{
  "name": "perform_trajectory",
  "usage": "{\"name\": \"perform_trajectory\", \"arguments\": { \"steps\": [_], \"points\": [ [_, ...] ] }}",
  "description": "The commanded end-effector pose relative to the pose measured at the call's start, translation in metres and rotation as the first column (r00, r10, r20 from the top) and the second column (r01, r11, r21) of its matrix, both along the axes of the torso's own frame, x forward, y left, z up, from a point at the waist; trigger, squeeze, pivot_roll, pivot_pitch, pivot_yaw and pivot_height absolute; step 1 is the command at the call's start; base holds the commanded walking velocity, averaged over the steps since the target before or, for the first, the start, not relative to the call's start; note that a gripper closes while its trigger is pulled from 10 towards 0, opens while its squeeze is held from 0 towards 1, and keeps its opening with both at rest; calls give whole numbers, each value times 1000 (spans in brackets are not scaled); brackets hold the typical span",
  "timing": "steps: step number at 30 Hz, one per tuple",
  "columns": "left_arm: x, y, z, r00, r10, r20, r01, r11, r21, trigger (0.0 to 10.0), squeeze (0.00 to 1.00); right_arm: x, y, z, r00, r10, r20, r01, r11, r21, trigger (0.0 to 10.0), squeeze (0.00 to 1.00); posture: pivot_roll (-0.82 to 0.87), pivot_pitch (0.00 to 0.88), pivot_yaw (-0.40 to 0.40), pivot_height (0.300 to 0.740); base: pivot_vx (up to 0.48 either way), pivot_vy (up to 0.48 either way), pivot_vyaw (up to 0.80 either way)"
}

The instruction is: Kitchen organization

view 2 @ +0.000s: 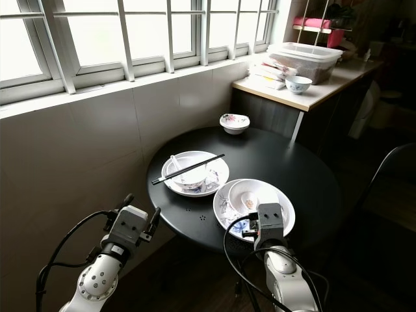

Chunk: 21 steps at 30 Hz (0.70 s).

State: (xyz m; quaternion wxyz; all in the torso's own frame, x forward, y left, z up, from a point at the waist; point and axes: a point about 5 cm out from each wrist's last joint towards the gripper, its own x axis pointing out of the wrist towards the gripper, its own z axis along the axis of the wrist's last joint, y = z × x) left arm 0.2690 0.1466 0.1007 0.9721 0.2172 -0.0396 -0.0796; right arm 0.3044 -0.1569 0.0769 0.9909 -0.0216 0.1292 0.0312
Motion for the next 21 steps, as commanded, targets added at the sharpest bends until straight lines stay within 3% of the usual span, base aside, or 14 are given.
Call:
{"name": "perform_trajectory", "arguments": {
  "steps": [1,10,15,21],
  "points": [
    [1,-3,1,1000,-11,11,11,1000,8,10000,0,1,-1,1,1000,-10,1,10,1000,18,0,0,10,0,-45,740,0,0,0],
    [2,-3,0,1000,-7,11,7,1000,8,10000,0,2,-1,7,999,-11,43,10,1000,17,0,0,11,0,-45,740,0,0,0],
    [2,-3,0,1000,-6,12,6,1000,9,10000,0,6,2,33,973,15,229,-4,999,-49,0,0,10,0,-46,740,0,0,0],
    [2,-4,-1,1000,-7,12,7,1000,10,10000,0,4,8,48,936,56,347,-21,994,-103,0,0,8,0,-46,740,0,0,0]
  ]
}}
